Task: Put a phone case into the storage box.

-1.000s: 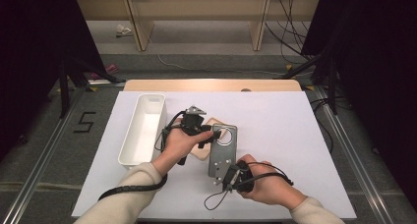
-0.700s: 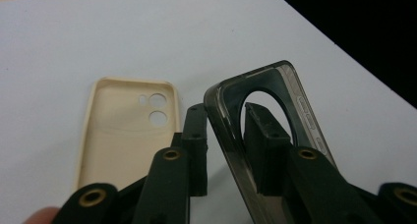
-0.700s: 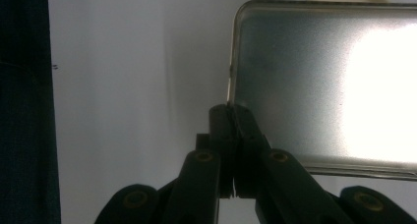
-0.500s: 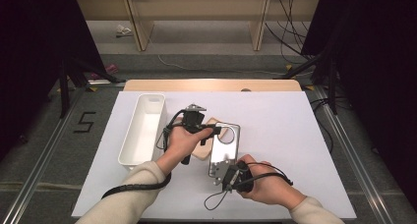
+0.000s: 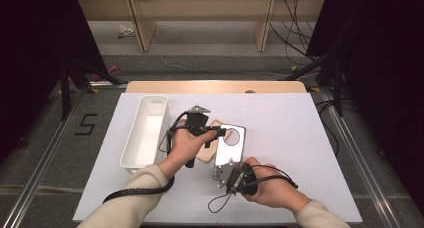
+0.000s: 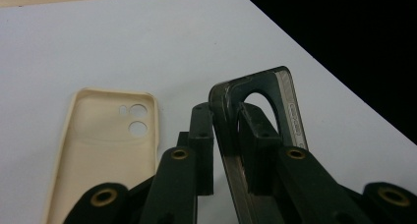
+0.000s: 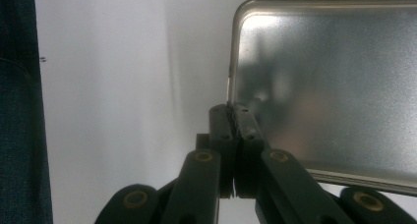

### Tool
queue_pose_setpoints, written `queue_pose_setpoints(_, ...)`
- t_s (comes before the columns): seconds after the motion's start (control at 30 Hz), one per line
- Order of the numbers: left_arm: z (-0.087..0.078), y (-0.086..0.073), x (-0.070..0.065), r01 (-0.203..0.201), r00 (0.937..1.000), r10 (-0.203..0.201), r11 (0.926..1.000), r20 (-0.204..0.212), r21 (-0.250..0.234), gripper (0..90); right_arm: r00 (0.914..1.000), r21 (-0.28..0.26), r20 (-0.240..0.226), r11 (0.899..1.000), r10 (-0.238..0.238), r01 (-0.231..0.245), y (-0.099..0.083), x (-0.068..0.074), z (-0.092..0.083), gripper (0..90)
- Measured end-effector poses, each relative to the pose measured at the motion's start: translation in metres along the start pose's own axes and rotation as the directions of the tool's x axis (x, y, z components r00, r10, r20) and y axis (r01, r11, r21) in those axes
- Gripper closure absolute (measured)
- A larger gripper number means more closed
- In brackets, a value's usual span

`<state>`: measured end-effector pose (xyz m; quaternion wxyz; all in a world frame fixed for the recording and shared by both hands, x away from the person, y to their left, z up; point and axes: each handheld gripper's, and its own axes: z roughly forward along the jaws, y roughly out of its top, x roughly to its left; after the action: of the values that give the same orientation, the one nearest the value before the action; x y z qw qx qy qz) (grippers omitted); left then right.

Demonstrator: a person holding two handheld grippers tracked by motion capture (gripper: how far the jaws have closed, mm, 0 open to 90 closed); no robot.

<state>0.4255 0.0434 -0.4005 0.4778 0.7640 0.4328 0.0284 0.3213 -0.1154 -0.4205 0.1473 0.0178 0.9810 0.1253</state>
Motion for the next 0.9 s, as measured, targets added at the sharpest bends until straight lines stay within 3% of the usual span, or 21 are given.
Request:
queue_pose_setpoints(0.37,-0.004,0.003,-0.005,0.032,0.9983,-0.03,0.9991,0.049,-0.027,79.7,0.9999,0.014,0.006,1.0,0.009,-0.009,-0.002,-0.003,0.002,89.3)
queue_pose_setpoints(0.57,-0.007,0.004,-0.009,0.026,0.9968,-0.022,0.9985,0.076,-0.049,81.2,0.9998,0.02,0.011,1.0,0.016,-0.016,-0.003,-0.004,0.004,89.1)
queue_pose_setpoints(0.7,-0.009,0.004,-0.013,0.004,0.9958,0.004,0.9969,0.092,-0.079,81.5,0.9995,0.018,0.02,0.999,0.026,-0.027,-0.004,-0.005,0.005,88.8)
queue_pose_setpoints(0.83,-0.013,0.005,-0.017,-0.041,0.9931,0.054,0.9913,0.104,-0.125,81.7,0.9985,0.002,0.047,1.0,0.028,-0.028,-0.004,-0.006,0.005,86.9)
queue_pose_setpoints(0.9,-0.014,0.006,-0.019,-0.096,0.991,0.108,0.9842,0.079,-0.149,81.7,0.9968,-0.013,0.071,0.999,0.035,-0.034,-0.004,-0.007,0.005,79.5)
